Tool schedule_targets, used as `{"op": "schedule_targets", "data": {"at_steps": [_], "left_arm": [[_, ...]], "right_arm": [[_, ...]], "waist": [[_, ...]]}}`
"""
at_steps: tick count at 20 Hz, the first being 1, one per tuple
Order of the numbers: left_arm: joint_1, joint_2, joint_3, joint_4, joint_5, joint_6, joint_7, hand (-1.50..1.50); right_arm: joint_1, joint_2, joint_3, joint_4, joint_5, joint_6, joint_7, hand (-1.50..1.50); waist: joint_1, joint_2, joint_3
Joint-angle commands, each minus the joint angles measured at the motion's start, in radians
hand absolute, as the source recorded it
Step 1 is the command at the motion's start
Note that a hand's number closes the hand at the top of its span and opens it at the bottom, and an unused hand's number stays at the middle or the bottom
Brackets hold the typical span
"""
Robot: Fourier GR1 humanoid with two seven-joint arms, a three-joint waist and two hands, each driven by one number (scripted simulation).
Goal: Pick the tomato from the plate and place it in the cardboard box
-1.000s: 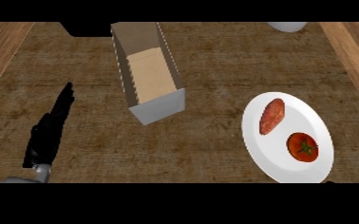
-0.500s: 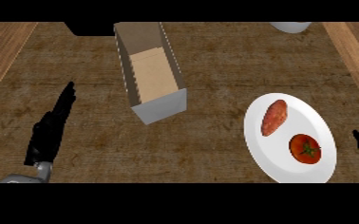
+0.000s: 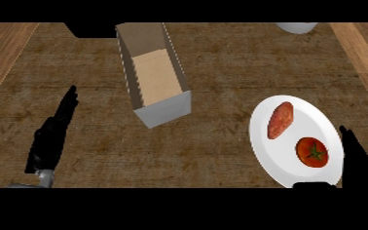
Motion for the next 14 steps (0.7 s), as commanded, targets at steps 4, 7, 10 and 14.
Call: {"op": "schedule_targets", "data": {"at_steps": [4, 7, 10, 14], "left_arm": [[-0.061, -0.057, 0.059, 0.056, -0.048, -0.047, 0.022, 0.00], [0.034, -0.063, 0.080, -0.002, -0.064, -0.072, -0.027, 0.00], [0.015, -0.058, 0.130, 0.029, -0.051, -0.122, -0.036, 0.00], [0.011, -0.146, 0.080, 0.011, -0.139, -0.075, -0.003, 0.00]], "right_arm": [[0.010, 0.078, 0.003, 0.051, 0.082, 0.013, -0.013, -1.50], [0.011, 0.070, -0.074, 0.090, 0.033, 0.023, -0.086, -1.50], [-0.042, 0.075, -0.105, 0.105, 0.018, 0.068, -0.100, -1.50], [-0.025, 0.128, -0.096, 0.092, 0.073, 0.043, -0.096, -1.50]], "waist": [[-0.006, 0.000, 0.001], [-0.003, 0.000, 0.001], [-0.003, 0.000, 0.001], [-0.004, 0.000, 0.001]]}}
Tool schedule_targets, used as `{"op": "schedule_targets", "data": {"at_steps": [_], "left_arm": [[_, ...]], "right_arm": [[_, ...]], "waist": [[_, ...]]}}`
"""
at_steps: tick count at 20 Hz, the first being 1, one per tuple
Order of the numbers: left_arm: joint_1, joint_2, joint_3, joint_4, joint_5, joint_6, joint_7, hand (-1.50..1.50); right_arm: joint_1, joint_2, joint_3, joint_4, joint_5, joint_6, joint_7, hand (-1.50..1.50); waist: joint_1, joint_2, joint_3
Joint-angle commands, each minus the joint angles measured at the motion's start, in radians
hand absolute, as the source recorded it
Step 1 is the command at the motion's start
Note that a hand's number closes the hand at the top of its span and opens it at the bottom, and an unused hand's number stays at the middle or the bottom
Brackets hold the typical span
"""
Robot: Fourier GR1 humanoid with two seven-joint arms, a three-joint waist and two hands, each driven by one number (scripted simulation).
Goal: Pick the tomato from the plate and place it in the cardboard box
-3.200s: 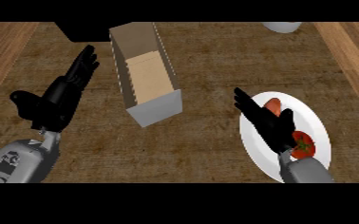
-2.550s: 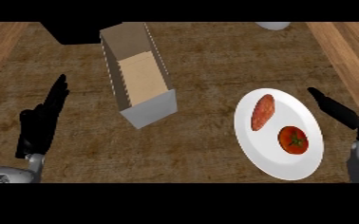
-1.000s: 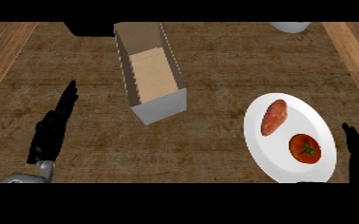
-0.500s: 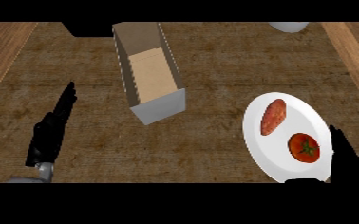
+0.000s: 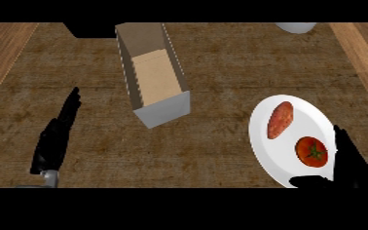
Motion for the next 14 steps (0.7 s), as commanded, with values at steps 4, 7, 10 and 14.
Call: {"op": "schedule_targets", "data": {"at_steps": [4, 7, 10, 14], "left_arm": [[-0.051, -0.035, 0.062, 0.029, -0.042, -0.046, 0.009, 0.00], [-0.014, -0.052, 0.058, 0.001, -0.054, -0.066, 0.034, 0.00], [-0.025, -0.044, 0.104, 0.026, -0.053, -0.096, -0.006, 0.00], [0.008, -0.081, 0.094, -0.001, -0.086, -0.098, -0.001, 0.00]], "right_arm": [[-0.020, 0.058, -0.024, 0.075, 0.048, -0.015, -0.049, -1.50], [-0.012, 0.082, -0.028, 0.093, 0.056, -0.045, -0.091, -1.50], [-0.093, 0.089, -0.055, 0.075, 0.055, 0.025, -0.032, -1.50], [-0.076, 0.079, -0.119, 0.199, 0.027, -0.034, -0.165, -1.50]], "waist": [[-0.001, 0.000, 0.000], [-0.001, 0.000, 0.000], [0.001, 0.000, 0.000], [0.001, 0.000, 0.000]]}}
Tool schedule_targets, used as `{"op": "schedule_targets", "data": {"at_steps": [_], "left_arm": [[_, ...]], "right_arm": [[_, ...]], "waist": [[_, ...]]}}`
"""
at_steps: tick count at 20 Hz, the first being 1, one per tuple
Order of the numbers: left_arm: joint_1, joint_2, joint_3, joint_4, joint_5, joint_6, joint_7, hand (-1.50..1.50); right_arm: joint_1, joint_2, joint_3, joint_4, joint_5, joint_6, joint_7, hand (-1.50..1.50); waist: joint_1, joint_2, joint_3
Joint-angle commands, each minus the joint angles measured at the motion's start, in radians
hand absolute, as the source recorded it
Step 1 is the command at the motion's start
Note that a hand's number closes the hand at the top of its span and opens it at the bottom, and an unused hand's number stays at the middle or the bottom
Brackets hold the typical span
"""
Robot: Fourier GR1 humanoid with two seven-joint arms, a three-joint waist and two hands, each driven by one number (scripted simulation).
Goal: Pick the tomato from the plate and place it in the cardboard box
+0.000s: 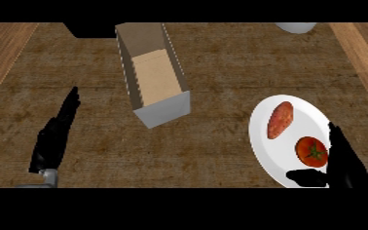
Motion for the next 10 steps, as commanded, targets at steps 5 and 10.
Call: {"op": "schedule_targets", "data": {"at_steps": [5, 10], "left_arm": [[-0.001, -0.043, 0.019, -0.012, -0.039, -0.035, 0.017, 0.00], [-0.010, 0.009, 0.086, -0.055, -0.017, -0.090, 0.055, 0.00]], "right_arm": [[-0.052, 0.023, -0.016, 0.074, 0.033, 0.052, -0.015, -1.50], [-0.035, 0.030, -0.062, 0.107, -0.029, 0.029, -0.093, 1.50]], "waist": [[0.001, 0.000, 0.000], [0.001, 0.000, 0.000]]}}
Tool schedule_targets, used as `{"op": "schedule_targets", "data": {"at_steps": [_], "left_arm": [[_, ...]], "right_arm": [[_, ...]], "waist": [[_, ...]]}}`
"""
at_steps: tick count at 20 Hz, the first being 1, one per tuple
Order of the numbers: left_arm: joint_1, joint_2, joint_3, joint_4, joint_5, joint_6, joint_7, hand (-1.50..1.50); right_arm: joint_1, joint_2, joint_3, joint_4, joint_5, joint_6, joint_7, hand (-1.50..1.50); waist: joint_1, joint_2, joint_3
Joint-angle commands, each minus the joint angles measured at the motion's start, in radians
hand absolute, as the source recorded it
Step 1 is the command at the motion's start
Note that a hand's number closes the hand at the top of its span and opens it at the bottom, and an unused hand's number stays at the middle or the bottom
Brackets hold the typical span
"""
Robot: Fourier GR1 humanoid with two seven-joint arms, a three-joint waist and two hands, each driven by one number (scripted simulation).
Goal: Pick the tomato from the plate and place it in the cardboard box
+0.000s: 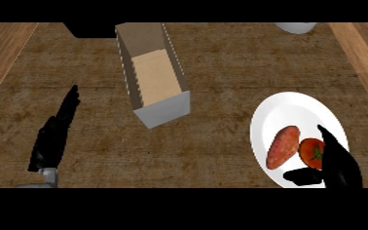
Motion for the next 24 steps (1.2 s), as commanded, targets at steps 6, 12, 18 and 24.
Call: {"op": "schedule_targets", "data": {"at_steps": [6, 12, 18, 24], "left_arm": [[-0.004, -0.023, 0.003, 0.005, -0.033, -0.003, 0.008, 0.00], [-0.061, -0.031, 0.024, 0.027, -0.031, -0.019, 0.035, 0.00], [-0.020, -0.010, 0.018, -0.014, -0.015, -0.054, 0.014, 0.00], [-0.001, -0.001, 0.066, -0.022, 0.000, -0.070, 0.004, 0.00]], "right_arm": [[-0.023, -0.019, 0.002, 0.051, 0.183, -0.123, -0.004, 1.50], [0.008, -0.023, 0.007, -0.015, 0.256, -0.146, 0.002, 1.50], [-0.133, 0.103, 0.327, 0.023, 0.406, 0.117, 0.077, 1.50], [-0.171, 0.130, 0.390, -0.087, 0.513, 0.195, 0.163, 1.50]], "waist": [[0.001, 0.001, 0.002], [-0.002, 0.001, 0.002], [0.029, 0.000, 0.001], [0.002, 0.000, 0.002]]}}
